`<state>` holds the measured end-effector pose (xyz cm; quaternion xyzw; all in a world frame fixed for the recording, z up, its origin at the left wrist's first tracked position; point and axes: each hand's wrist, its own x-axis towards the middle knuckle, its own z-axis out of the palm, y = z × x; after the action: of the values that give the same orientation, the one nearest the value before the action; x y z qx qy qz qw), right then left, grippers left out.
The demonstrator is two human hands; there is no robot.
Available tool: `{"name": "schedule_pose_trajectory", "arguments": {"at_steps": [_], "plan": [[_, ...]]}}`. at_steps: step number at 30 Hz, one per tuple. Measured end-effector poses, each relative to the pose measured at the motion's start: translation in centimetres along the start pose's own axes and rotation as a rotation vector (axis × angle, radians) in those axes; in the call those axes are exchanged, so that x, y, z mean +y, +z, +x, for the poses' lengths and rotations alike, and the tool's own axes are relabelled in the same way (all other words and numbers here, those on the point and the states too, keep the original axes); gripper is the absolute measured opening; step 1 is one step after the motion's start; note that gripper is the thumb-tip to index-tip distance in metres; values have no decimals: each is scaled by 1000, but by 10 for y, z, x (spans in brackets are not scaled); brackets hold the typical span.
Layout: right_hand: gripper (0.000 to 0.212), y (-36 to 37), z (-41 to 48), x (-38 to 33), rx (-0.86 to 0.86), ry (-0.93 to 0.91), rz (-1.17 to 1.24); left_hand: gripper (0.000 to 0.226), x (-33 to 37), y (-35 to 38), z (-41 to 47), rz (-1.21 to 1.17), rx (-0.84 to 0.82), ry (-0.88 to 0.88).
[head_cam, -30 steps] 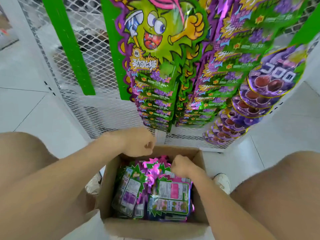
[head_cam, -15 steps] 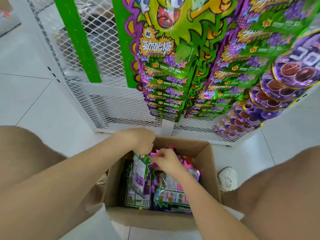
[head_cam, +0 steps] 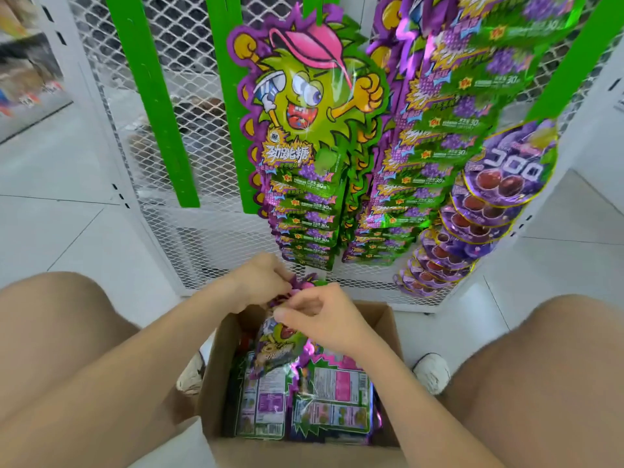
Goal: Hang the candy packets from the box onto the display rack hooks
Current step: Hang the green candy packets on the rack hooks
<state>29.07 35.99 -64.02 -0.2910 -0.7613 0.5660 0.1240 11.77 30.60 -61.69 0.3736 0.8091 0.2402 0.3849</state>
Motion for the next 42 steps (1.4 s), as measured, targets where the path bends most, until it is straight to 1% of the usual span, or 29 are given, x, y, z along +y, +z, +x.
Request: {"name": "schedule_pose_trajectory", "arguments": {"at_steps": [1,3,4,5,6,7,10,11,14,16,17,19,21,23,25,27,29,31,32,34,35,36,39,40,42], "plan": [[15,-5,1,-2,64,-20,-23,8,2,-4,-3,30,16,52],[13,-19,5,-2,310,-61,-99,9,9,-11,-12,13,17,166],[21,-25,6,-5,404,-86,-185,11,13,-14,-18,-9,19,219],[32,-29,8,-6,439,-105,-284,13,17,-17,-23,-23,27,264],[40,-33,8,-8,445,-116,-370,14,21,-20,-28,-32,37,301],[44,-35,8,-11,447,-121,-434,13,25,-23,-31,-39,46,332],[35,-43,3,-32,494,-137,-605,13,34,-34,-38,-55,82,412],[34,-47,2,-42,486,-125,-629,15,37,-39,-39,-59,102,434],[32,-68,-4,-76,372,-143,-534,20,55,-57,-45,-55,187,539],[19,-84,-4,-99,349,-204,-509,22,75,-72,-53,9,254,626],[15,-92,-1,-111,368,-231,-504,23,87,-80,-57,44,300,666],[21,-108,4,-137,444,-289,-498,28,113,-96,-64,86,425,734],[28,-122,8,-167,558,-367,-539,44,140,-112,-68,141,582,777],[27,-134,12,-199,642,-446,-563,66,167,-129,-69,161,684,769],[26,-142,20,-228,717,-531,-584,79,194,-146,-71,41,682,723],[27,-149,32,-250,790,-592,-597,84,215,-159,-72,-135,663,713],[27,-153,43,-267,836,-630,-603,81,230,-170,-72,-278,662,710],[26,-156,55,-280,849,-660,-621,68,240,-181,-70,-367,667,670],[25,-157,61,-285,848,-668,-630,55,244,-185,-69,-399,649,644],[24,-160,70,-296,848,-680,-634,16,251,-193,-66,-398,638,598],[23,-161,74,-301,849,-692,-625,8,253,-195,-66,-396,618,570],[23,-162,77,-305,850,-704,-614,16,253,-198,-65,-407,584,553],[20,-165,83,-310,845,-741,-547,21,249,-205,-56,-462,549,564],[20,-166,84,-311,843,-756,-523,31,247,-206,-56,-477,503,572],[17,-167,85,-316,848,-772,-513,59,245,-212,-51,-552,419,576]]}}
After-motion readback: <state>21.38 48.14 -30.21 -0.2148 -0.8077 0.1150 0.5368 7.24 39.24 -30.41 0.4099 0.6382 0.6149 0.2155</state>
